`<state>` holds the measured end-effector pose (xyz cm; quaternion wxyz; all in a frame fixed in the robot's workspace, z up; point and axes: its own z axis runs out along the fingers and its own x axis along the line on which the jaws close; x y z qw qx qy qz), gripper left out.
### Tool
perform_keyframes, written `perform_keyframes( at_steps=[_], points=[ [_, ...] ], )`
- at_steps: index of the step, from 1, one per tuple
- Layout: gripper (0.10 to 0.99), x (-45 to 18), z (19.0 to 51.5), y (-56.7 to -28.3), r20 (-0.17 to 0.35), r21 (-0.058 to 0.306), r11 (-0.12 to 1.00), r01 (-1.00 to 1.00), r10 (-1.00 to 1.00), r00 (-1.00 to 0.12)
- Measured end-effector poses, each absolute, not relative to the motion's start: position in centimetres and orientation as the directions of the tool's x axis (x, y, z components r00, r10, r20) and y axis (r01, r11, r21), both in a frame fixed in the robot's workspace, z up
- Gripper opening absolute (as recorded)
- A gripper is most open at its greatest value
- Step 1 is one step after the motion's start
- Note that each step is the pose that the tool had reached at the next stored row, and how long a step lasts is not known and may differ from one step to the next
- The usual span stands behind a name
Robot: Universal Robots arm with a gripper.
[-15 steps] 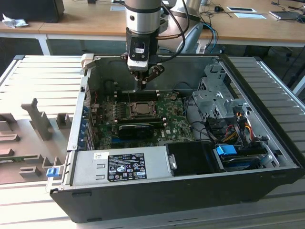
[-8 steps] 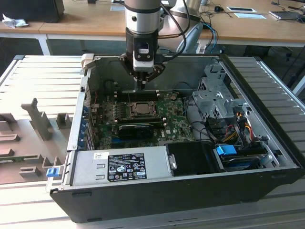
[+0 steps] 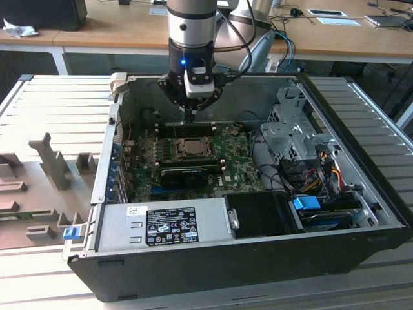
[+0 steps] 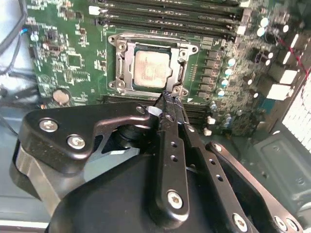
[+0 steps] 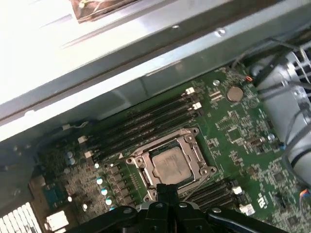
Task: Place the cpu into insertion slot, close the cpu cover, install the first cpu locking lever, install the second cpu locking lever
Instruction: 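Install the first cpu locking lever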
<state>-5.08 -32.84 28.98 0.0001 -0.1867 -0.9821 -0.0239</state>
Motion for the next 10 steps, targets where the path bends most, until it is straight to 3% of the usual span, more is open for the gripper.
perform_keyframes(
  at_steps=[10],
  points=[
    [0.106, -6.1, 28.9, -32.8, 0.009, 0.047, 0.969, 0.242, 0.241, -0.970]
  ],
)
